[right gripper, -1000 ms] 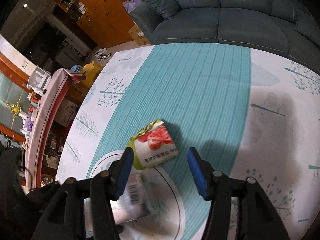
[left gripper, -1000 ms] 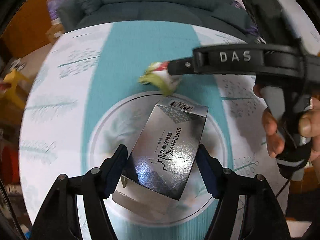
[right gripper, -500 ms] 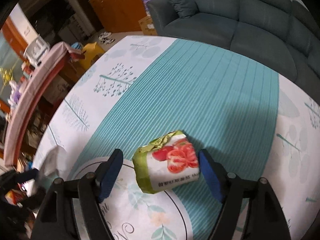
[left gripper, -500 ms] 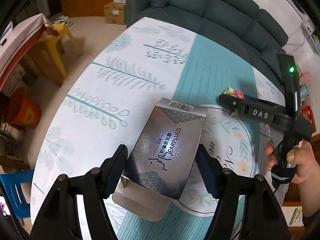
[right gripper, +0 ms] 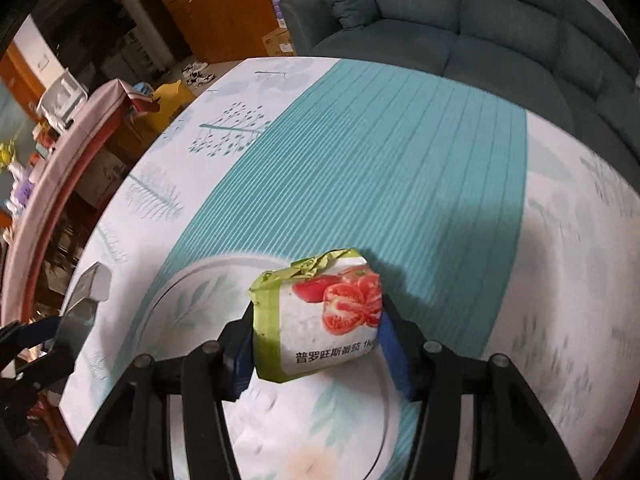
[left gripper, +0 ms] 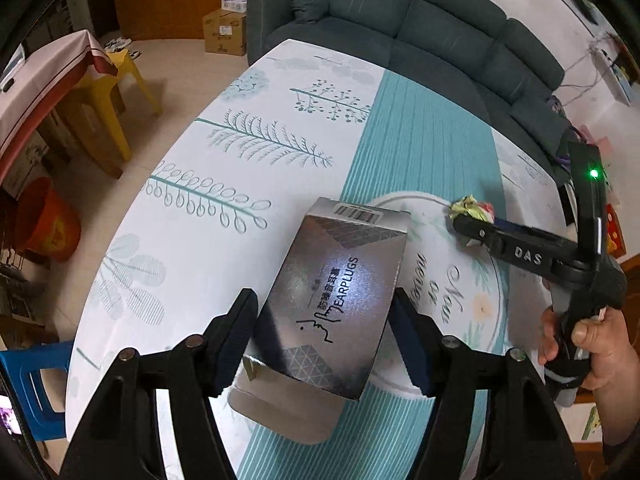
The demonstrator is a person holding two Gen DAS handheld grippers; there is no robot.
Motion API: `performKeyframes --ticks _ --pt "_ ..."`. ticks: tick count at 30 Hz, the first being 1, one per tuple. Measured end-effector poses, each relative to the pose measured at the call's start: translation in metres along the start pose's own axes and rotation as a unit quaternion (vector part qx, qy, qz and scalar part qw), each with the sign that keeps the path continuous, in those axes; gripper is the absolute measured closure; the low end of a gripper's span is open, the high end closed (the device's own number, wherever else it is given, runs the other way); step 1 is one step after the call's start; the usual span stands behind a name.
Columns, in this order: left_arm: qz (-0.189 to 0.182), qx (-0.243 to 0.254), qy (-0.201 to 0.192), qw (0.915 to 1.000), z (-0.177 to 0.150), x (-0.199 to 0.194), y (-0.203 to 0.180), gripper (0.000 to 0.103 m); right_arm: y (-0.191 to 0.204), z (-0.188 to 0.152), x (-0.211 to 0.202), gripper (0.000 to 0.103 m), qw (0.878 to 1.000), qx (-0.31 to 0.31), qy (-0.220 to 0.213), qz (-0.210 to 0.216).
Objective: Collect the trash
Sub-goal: 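Carry the earplugs box and snack bag down over the black bin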
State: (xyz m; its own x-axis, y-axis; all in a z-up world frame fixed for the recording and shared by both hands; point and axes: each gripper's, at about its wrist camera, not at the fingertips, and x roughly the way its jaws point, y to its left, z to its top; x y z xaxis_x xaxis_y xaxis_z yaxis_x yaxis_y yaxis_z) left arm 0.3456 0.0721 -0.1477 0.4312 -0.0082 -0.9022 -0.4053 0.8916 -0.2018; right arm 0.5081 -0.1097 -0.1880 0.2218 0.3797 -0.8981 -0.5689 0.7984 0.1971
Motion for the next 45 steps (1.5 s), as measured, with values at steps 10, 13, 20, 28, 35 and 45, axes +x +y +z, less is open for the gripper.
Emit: performKeyframes --ticks 10,13,20,28,35,45 --pt "-0.038 0.062 -0.013 0.9973 -0.052 -0.055 0.014 0.039 0.053 -0.093 -0.062 0.049 0.998 0.052 -0.014 0.022" --pt "-0.051 0.096 -0.02 0.9939 -0.075 -0.074 0.02 0.039 0.079 -0.131 -0.081 0.049 0.997 0.071 -0.017 0.022" --pt "-0.101 0.15 -0.015 0.9834 -0.14 -0.117 0.052 0.039 0.141 -0.234 -0.118 0.049 0.988 0.151 -0.029 0.014" --pt "-0.127 0.214 0.02 0.9683 -0.222 -0.147 0.09 0.039 0.204 -0.325 -0.134 0.048 0.974 0.224 -0.031 0.002" --pt "-0.149 0.226 0.068 0.9601 -0.285 -0.143 0.107 0.039 0.231 -0.386 -0.117 0.048 0.966 0.255 0.028 -0.008" --pt "-0.113 0.191 0.104 0.9694 -0.347 -0.039 0.116 0.039 0.202 -0.454 -0.022 0.048 0.953 0.292 0.076 -0.034"
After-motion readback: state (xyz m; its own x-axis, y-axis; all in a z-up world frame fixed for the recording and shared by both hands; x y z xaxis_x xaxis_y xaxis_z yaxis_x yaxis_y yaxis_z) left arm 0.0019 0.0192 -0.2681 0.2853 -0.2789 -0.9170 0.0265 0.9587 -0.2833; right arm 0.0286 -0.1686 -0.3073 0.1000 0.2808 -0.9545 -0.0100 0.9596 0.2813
